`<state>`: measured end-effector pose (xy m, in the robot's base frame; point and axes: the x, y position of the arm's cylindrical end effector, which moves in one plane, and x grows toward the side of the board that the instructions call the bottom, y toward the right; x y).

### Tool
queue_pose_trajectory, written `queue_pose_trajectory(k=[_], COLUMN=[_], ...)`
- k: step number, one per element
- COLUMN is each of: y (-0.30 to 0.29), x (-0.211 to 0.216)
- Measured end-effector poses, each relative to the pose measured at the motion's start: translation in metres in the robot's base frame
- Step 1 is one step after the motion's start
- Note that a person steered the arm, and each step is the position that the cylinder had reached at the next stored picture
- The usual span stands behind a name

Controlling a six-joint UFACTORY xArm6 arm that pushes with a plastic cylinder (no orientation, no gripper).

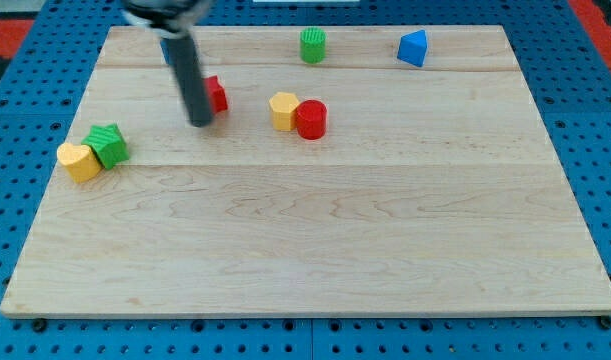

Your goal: Move green star along with yellow heart towards red star

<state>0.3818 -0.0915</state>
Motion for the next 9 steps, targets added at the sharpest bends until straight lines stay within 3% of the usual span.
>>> queue_pose_trajectory(k=[1, 2, 3, 4, 5, 6, 8, 9], y=[-0.017, -0.076, -0.063, -0.033, -0.093, -0.208, -0.207, -0.177], x=[0.000, 0.003, 0.013, 0.101, 0.166, 0.163, 0.158, 0.137])
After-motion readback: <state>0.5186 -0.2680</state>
